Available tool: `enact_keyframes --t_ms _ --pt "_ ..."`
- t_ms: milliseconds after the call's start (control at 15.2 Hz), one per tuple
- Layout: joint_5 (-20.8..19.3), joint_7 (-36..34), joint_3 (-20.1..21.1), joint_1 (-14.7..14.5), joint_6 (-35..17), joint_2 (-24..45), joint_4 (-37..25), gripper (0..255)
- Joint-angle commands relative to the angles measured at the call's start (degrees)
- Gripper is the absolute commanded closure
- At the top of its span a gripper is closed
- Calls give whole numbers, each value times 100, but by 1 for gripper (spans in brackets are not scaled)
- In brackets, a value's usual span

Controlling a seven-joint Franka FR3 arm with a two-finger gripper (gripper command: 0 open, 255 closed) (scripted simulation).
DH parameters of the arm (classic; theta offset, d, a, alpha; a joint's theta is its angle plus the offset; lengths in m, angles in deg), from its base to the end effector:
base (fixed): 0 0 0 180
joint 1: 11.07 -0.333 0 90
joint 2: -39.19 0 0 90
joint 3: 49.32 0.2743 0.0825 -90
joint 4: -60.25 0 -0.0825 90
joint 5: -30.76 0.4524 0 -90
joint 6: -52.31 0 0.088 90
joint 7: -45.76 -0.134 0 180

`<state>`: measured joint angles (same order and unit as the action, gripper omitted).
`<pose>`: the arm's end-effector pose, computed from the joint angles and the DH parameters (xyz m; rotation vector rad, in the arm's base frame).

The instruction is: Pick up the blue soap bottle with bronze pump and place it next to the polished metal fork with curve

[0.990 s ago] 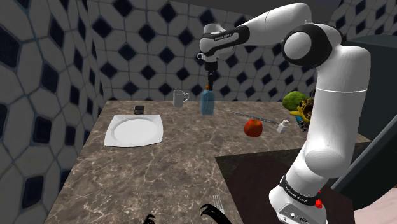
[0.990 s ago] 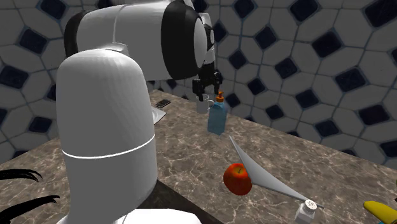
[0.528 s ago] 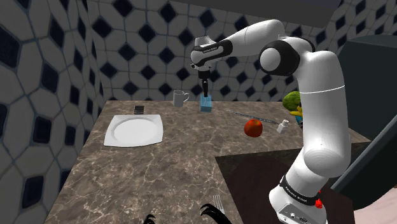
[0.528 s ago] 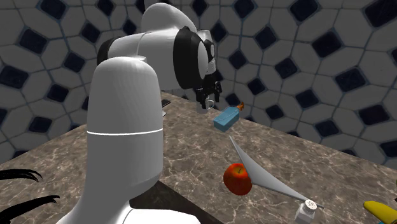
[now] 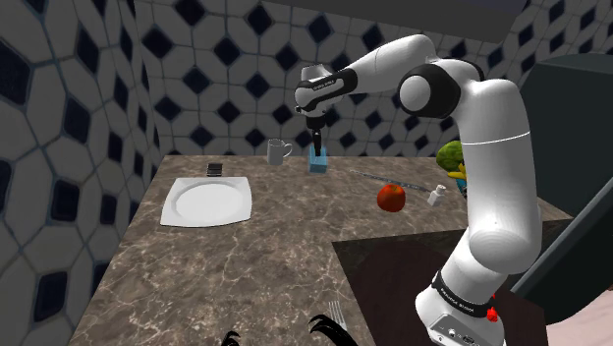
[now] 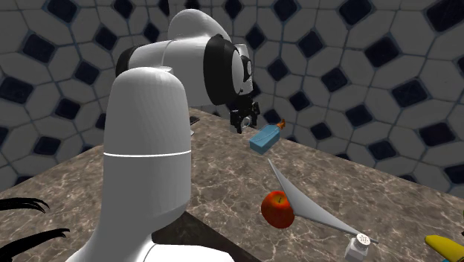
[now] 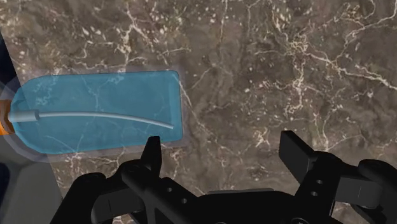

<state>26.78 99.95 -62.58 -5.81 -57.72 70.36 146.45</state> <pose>0.6886 -0.2226 0.2563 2.8734 1.0095 -0.3085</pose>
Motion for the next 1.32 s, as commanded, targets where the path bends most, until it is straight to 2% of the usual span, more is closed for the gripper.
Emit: enact_keyframes --t_ms 0,198,264,858,924,1254 --pt "0 -1 0 -1 -7 -2 7 0" --pt "0 -1 0 -1 -6 -1 6 0" --pt "0 -1 0 -1 -6 -1 6 255" --pt "0 -1 0 -1 -6 -1 6 255" --pt "0 -1 0 -1 -6 -1 6 0" --pt "913 -1668 -160 308 -426 809 -1010 0"
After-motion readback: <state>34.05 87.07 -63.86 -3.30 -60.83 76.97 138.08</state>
